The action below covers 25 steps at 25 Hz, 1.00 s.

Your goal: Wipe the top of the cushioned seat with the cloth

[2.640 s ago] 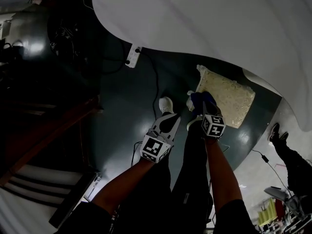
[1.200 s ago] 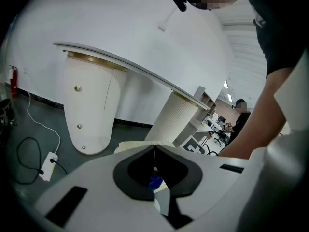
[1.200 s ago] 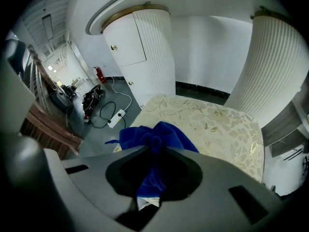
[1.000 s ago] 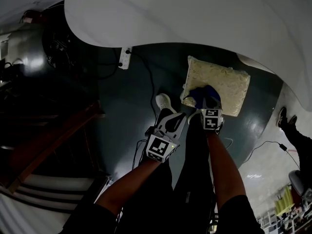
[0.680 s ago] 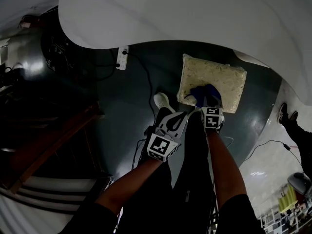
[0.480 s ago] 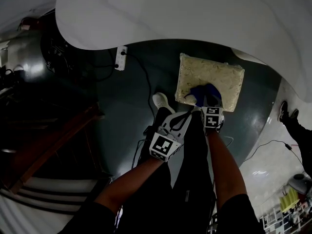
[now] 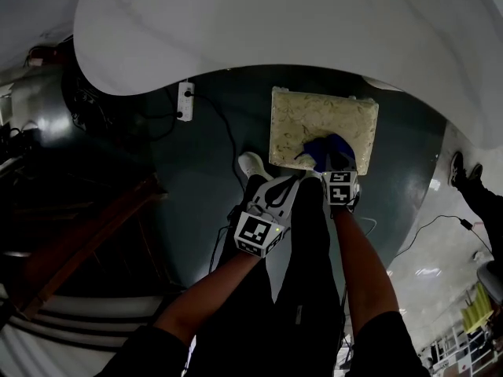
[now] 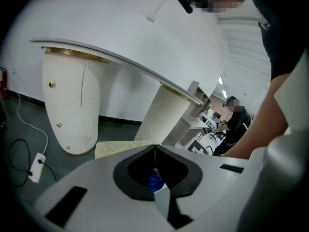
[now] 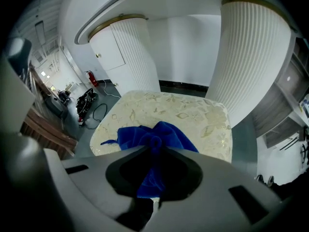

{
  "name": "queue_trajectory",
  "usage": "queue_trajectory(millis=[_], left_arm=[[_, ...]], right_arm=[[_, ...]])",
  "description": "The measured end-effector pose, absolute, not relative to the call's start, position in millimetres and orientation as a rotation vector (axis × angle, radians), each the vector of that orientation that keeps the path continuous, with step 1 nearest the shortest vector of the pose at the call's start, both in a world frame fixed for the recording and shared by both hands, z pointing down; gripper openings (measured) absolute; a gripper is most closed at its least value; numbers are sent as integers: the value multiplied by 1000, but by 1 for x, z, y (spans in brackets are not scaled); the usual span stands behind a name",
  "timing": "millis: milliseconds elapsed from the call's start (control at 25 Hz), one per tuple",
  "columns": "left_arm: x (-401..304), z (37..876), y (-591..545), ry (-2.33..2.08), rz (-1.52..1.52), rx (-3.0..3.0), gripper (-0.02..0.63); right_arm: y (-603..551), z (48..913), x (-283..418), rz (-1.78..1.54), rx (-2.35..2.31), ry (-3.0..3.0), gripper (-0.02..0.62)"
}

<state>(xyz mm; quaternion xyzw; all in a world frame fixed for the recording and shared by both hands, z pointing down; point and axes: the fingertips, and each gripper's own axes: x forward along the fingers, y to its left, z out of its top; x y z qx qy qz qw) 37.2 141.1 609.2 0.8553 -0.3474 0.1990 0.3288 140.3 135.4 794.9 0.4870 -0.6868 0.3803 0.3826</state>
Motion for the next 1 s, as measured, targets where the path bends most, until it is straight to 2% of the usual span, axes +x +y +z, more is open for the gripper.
queue_trajectory(millis=[1000], left_arm=[[112, 594, 124, -818, 575, 2239, 15]], right_arm=[[154, 793, 219, 986, 1237, -1776, 72]])
